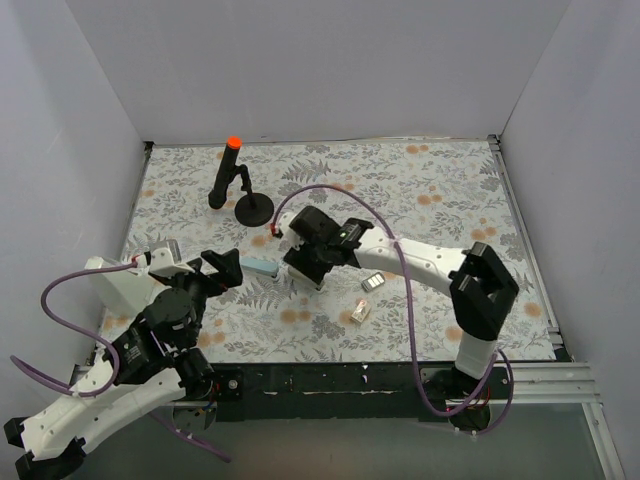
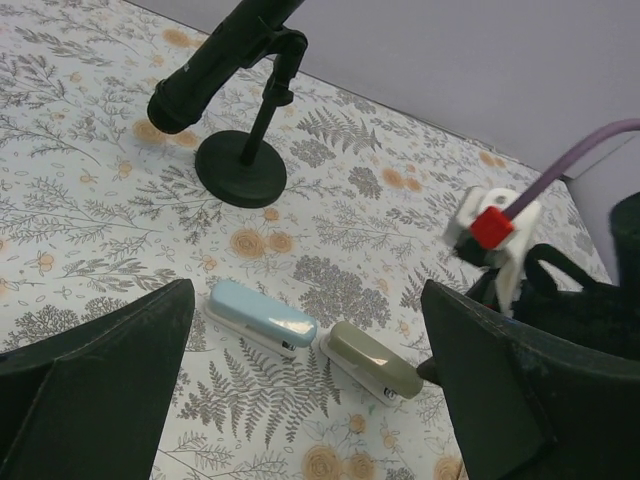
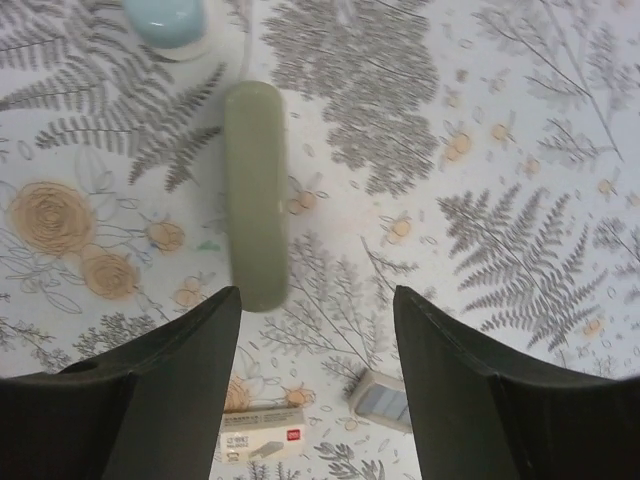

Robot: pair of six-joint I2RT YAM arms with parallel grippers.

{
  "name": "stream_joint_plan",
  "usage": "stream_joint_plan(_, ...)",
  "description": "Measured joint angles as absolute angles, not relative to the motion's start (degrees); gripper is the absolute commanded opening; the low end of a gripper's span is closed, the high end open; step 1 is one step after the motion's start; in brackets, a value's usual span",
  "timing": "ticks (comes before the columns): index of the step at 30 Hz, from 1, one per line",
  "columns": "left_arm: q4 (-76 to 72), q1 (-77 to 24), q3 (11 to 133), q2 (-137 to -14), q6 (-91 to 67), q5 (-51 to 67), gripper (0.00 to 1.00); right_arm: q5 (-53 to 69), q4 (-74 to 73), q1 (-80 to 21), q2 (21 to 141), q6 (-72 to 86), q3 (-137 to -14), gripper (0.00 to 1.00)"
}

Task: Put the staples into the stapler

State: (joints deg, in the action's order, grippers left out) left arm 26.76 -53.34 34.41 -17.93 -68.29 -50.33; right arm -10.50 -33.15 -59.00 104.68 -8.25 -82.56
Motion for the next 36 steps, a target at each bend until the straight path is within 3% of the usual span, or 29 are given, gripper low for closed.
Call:
stream_joint_plan(3, 27.09, -53.34, 34.41, -17.50, -69.52, -51.77, 0.98, -10.15, -30.35, -54.68, 98.54, -6.13, -77.73, 0.76)
stream_joint_plan(8, 29.36, -53.34, 34.44, -16.51, -73.01, -55.42, 0.98, -10.59, -24.60, -37.95, 81.43, -0.84, -65.28, 0.82)
stream_joint_plan(12, 30.20, -53.36, 34.44, -14.76, -75.29, -58.19, 0.98, -12.64, -19.53, -26.87, 65.25, 3.16, -53.49, 0.95)
stream_joint_plan(15, 30.55, -53.34, 34.59, -12.99, -77.01, -60.07, 0.98, -16.03, -17.58, -22.24, 53.76, 5.06, -46.61, 0.95)
stream_joint_plan(26, 31.07, -53.34, 34.94, -3.75, -78.17, -61.52, 0.98, -28.38, -8.80, -20.91, 18.09, 7.90, -30.65, 0.94)
stream_joint_plan(36, 28.36, -53.34, 34.85, -0.73, -76.29, -61.54, 0.98, -29.04, -6.13, -20.91, 11.33, 6.90, -26.44, 0.94)
